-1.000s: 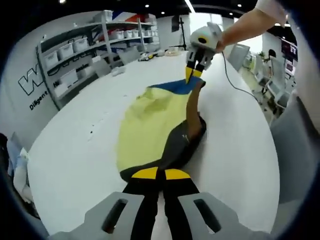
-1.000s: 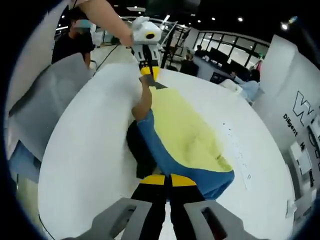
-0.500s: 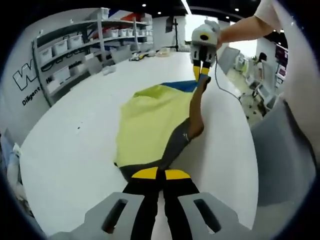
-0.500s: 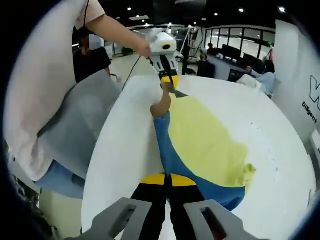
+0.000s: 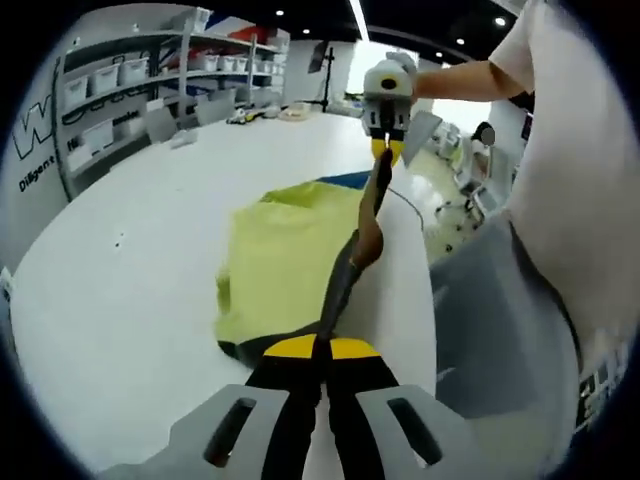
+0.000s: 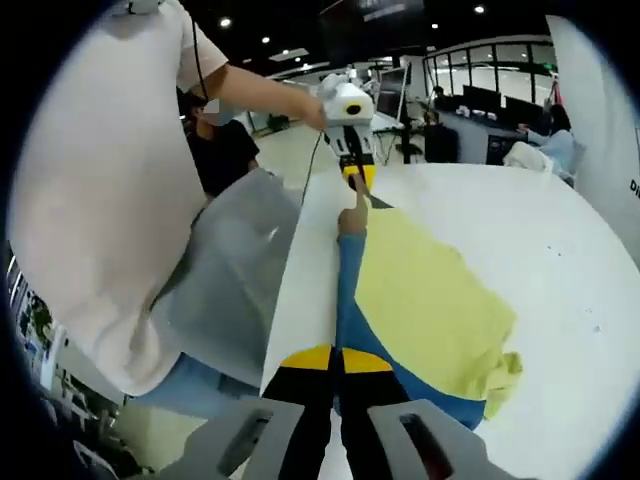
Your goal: Fold the garment on the visible template until the final outline fits inside the template.
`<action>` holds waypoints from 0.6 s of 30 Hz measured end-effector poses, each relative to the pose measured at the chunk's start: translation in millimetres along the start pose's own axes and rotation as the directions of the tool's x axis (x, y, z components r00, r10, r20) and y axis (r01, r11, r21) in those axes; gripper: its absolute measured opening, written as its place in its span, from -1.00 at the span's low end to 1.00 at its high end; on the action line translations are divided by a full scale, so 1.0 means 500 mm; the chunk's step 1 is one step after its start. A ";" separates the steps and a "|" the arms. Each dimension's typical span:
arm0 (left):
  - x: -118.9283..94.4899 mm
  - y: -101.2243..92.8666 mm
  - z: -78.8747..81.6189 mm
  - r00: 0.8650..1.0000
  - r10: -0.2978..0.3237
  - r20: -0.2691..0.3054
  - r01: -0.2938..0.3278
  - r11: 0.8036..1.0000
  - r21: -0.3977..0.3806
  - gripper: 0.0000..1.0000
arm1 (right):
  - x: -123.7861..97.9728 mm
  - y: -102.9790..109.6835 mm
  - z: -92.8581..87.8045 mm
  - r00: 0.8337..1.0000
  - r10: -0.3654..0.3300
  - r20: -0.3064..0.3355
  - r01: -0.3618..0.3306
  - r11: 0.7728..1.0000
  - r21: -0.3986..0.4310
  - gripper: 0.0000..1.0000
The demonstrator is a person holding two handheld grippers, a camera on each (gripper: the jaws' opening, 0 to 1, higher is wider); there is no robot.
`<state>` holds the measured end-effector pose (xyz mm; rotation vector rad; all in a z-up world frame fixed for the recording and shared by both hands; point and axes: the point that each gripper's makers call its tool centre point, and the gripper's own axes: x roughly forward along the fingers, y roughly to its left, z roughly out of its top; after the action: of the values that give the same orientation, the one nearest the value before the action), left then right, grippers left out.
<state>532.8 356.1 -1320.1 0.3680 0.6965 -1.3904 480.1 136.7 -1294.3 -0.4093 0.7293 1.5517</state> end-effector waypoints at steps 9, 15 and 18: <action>-0.017 -0.001 0.014 1.000 0.000 0.028 0.000 1.000 -0.025 -0.99 | -0.012 0.025 0.042 0.994 0.064 0.086 -0.068 0.997 0.045 -1.00; -0.020 0.077 0.054 0.990 0.111 0.089 -0.107 0.993 -0.053 -0.99 | -0.029 -0.050 0.045 0.992 -0.021 0.128 0.013 0.998 0.065 -1.00; -0.018 0.121 0.077 0.982 0.155 0.109 -0.148 0.986 -0.070 -0.99 | -0.043 -0.098 0.050 0.987 -0.060 0.147 0.049 0.996 0.075 -1.00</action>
<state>600.2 349.2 -1294.9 0.2845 0.6037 -1.2325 534.8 136.3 -1272.2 -0.2557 0.6498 1.4830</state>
